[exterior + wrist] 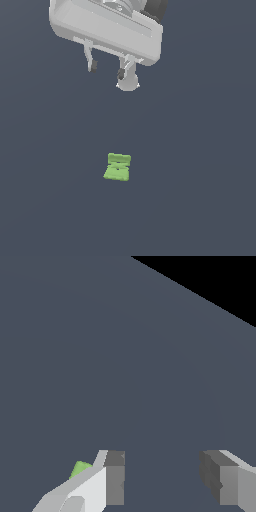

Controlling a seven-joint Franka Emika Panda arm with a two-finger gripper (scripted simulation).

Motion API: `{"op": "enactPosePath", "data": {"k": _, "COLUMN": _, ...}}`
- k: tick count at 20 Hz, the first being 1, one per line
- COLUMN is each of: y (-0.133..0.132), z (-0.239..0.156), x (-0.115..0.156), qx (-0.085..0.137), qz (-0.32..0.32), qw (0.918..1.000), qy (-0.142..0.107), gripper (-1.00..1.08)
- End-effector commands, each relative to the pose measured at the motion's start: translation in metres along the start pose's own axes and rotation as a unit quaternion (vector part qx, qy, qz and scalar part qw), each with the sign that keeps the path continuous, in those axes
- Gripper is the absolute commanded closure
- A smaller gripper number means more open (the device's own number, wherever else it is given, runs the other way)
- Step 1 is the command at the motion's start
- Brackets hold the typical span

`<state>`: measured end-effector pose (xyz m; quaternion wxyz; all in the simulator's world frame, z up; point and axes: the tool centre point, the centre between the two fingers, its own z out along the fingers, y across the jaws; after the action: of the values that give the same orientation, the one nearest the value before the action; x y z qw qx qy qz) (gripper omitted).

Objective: Pick up the object and move it to a goal position.

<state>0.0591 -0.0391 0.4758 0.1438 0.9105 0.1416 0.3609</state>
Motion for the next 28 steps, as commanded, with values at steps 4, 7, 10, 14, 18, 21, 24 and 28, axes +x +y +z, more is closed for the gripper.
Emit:
{"op": "enactPosePath", "data": {"k": 4, "y": 0.01, "z": -0.025, "x": 0.019, "qx": -0.041, "qz": -0.042, "qw": 0.9976, "qy": 0.035, "gripper": -0.2}}
{"op": "enactPosePath", "data": {"k": 7, "y": 0.013, "z": -0.035, "x": 0.028, "qx": -0.063, "qz": -0.068, "qw": 0.9945, "qy": 0.05, "gripper": -0.2}}
{"op": "enactPosePath", "data": {"k": 10, "y": 0.013, "z": -0.043, "x": 0.036, "qx": -0.084, "qz": -0.095, "qw": 0.99, "qy": 0.062, "gripper": -0.2}}
{"op": "enactPosePath", "data": {"k": 14, "y": 0.01, "z": -0.049, "x": 0.043, "qx": -0.109, "qz": -0.133, "qw": 0.9823, "qy": 0.074, "gripper": -0.2}}
{"op": "enactPosePath", "data": {"k": 18, "y": 0.004, "z": -0.049, "x": 0.048, "qx": -0.131, "qz": -0.173, "qw": 0.9729, "qy": 0.081, "gripper": -0.2}}
{"op": "enactPosePath", "data": {"k": 21, "y": -0.001, "z": -0.046, "x": 0.049, "qx": -0.144, "qz": -0.203, "qw": 0.9648, "qy": 0.084, "gripper": -0.2}}
{"op": "enactPosePath", "data": {"k": 24, "y": -0.008, "z": -0.039, "x": 0.049, "qx": -0.155, "qz": -0.234, "qw": 0.9561, "qy": 0.084, "gripper": -0.2}}
{"op": "enactPosePath", "data": {"k": 28, "y": -0.018, "z": -0.024, "x": 0.044, "qx": -0.165, "qz": -0.276, "qw": 0.9437, "qy": 0.08, "gripper": -0.2}}
